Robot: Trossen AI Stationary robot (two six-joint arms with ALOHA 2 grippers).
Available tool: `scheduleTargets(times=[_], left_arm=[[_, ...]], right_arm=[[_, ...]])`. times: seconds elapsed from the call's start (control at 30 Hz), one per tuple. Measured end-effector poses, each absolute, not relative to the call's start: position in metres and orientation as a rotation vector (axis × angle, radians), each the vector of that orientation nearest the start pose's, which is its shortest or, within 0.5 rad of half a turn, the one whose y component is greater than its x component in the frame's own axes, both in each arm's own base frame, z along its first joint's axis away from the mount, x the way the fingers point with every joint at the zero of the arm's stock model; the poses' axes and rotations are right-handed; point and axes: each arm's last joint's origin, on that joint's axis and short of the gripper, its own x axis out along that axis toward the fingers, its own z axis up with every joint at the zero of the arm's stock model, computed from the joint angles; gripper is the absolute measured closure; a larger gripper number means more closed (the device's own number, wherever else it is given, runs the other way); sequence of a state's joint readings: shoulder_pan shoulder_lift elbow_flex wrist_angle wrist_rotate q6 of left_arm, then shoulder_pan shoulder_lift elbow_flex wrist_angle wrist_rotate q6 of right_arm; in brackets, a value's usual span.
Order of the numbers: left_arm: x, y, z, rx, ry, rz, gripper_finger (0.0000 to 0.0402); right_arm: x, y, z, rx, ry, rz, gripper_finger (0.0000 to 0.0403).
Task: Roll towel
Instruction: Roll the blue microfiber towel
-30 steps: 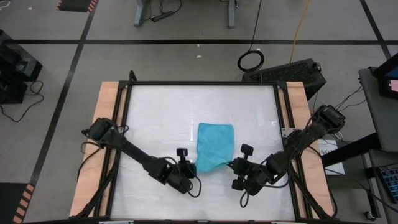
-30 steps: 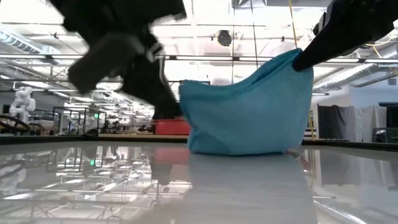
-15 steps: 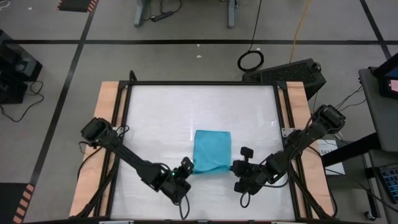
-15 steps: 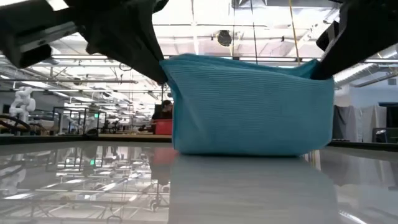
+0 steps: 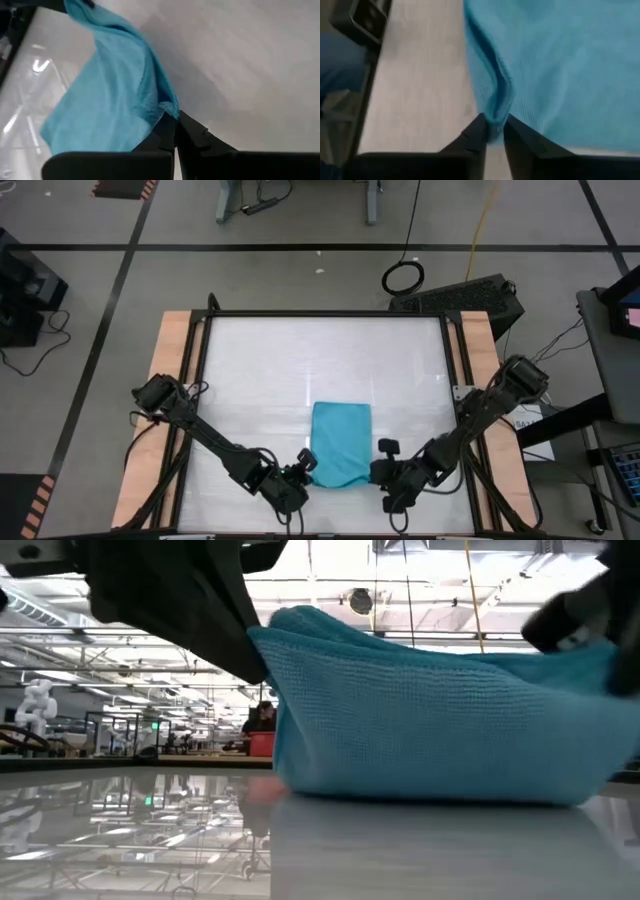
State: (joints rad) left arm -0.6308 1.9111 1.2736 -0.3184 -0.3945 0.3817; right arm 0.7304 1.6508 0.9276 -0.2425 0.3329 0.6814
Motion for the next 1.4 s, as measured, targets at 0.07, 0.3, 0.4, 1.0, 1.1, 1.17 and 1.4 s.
scheduleTargets(times=[0.07, 0.3, 0.4, 1.0, 1.1, 1.17, 1.4], left_arm=[[0.325, -0.225, 0.177, 0.786, 0.805, -0.391, 0.0396], [0.322, -0.228, 0.175, 0.696, 0.822, -0.409, 0.0394], [0.322, -0.229, 0.175, 0.665, 0.828, -0.399, 0.0394], [0.308, -0.248, 0.147, 0.590, 0.948, -0.467, 0.0311], [0.301, -0.250, 0.149, 0.609, 0.976, -0.477, 0.0282], [0.298, -0.250, 0.151, 0.633, 0.981, -0.460, 0.0270], [0.303, -0.241, 0.162, 0.750, 0.909, -0.290, 0.0263]], right_arm=[[0.242, 0.210, 0.165, 0.124, 0.920, 0.068, 0.0319], [0.232, 0.222, 0.162, 0.075, 0.918, 0.117, 0.0246], [0.231, 0.226, 0.165, 0.037, 0.860, 0.107, 0.0237], [0.284, 0.208, 0.143, -0.123, 0.642, 0.017, 0.0262], [0.294, 0.204, 0.133, -0.133, 0.633, 0.034, 0.0266], [0.299, 0.202, 0.129, -0.144, 0.622, 0.049, 0.0268], [0.307, 0.190, 0.113, -0.162, 0.698, 0.058, 0.0277]])
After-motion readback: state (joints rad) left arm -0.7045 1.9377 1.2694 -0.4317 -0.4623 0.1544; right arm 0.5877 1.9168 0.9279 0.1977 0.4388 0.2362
